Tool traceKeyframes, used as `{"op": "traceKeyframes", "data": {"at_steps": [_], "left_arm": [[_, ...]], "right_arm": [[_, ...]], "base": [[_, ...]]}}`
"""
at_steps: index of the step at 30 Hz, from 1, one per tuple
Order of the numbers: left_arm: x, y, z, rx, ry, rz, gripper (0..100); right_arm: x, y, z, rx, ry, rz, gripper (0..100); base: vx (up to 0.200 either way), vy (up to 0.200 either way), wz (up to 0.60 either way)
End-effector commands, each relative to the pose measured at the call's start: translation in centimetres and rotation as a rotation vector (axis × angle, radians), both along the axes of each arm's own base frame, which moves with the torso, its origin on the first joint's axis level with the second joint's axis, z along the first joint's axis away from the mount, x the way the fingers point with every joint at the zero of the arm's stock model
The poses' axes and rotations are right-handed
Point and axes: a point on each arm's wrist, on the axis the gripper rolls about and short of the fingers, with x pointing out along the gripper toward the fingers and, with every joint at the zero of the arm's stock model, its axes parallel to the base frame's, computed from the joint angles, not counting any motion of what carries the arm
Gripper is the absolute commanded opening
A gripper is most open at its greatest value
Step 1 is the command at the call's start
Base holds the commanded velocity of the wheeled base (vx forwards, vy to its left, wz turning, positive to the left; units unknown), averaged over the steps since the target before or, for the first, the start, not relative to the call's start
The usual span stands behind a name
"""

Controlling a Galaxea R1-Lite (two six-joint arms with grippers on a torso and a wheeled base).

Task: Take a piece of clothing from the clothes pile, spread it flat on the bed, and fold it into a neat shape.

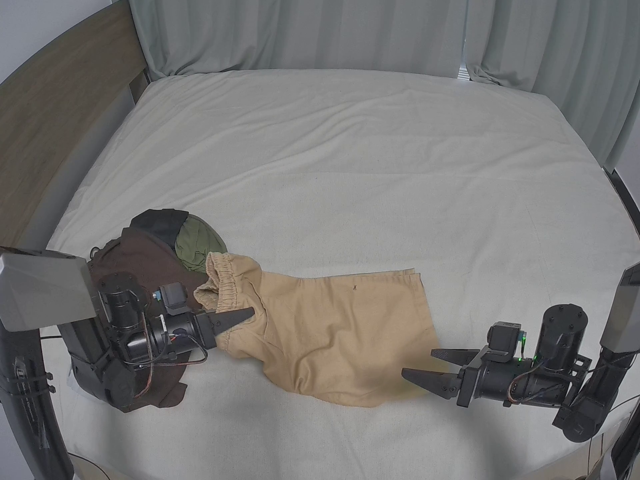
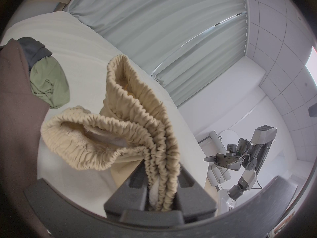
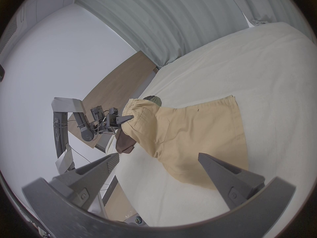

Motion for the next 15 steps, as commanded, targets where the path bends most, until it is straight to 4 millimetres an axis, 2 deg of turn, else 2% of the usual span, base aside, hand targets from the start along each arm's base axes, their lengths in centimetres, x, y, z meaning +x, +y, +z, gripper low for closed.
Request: {"op": "traceKeyframes", "data": {"at_steps": [1,15], "left_arm": [[-0.1,-1.6,0.0,0.000,-0.007,-0.037,0],[0.6,-5.5,0.6,-0.059,0.004,-0.085,0]], "right_arm": [[0.1,-0.1,0.0,0.001,-0.001,-0.004,100],[0.3,-0.2,0.1,0.003,-0.005,-0.013,100]], "base": [[0.000,0.000,0.00],[0.000,0.000,0.00]]}}
